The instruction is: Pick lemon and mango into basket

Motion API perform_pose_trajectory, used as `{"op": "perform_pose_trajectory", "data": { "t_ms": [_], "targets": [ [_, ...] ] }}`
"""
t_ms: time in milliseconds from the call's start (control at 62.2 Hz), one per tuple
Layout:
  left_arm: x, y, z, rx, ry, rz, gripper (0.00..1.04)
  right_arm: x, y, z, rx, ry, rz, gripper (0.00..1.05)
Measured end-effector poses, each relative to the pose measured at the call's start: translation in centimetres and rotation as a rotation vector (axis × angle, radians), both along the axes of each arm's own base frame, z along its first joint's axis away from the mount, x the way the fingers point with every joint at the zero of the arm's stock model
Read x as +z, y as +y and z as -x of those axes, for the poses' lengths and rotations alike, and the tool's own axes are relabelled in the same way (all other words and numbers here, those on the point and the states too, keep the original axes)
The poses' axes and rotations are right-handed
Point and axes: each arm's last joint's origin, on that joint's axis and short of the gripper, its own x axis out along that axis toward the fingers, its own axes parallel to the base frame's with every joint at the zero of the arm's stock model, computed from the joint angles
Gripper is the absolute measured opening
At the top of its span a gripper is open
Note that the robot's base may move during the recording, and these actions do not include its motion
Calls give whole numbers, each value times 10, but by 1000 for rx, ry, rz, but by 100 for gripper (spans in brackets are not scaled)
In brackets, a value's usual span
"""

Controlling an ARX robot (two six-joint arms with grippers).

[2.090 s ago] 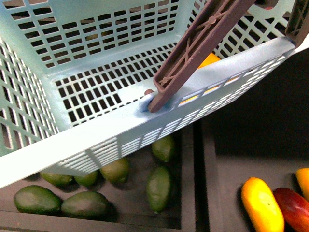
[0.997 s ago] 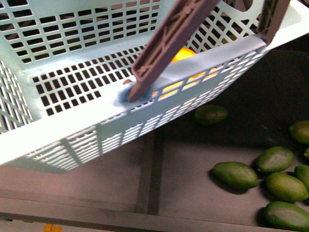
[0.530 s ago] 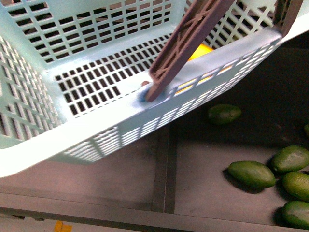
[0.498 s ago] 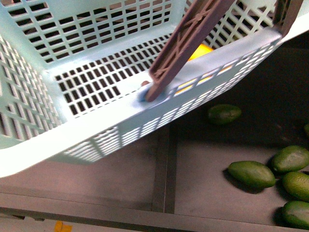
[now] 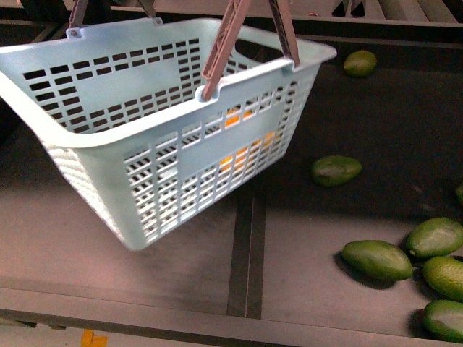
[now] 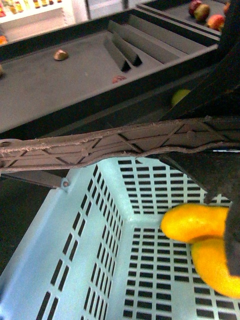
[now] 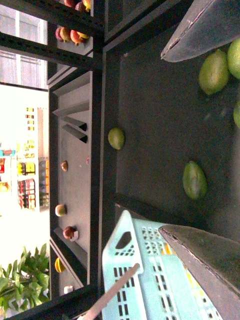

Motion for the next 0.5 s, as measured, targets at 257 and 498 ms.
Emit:
{"op": "perform_pose_trajectory", "data": {
  "t_ms": [257, 498],
  "targets": [
    [-13, 38, -67, 206, -88, 1, 9, 0, 0, 0, 0, 0, 0, 96],
    [-54, 58, -73, 301, -32, 8, 9, 0, 0, 0, 0, 0, 0, 96]
  ]
}}
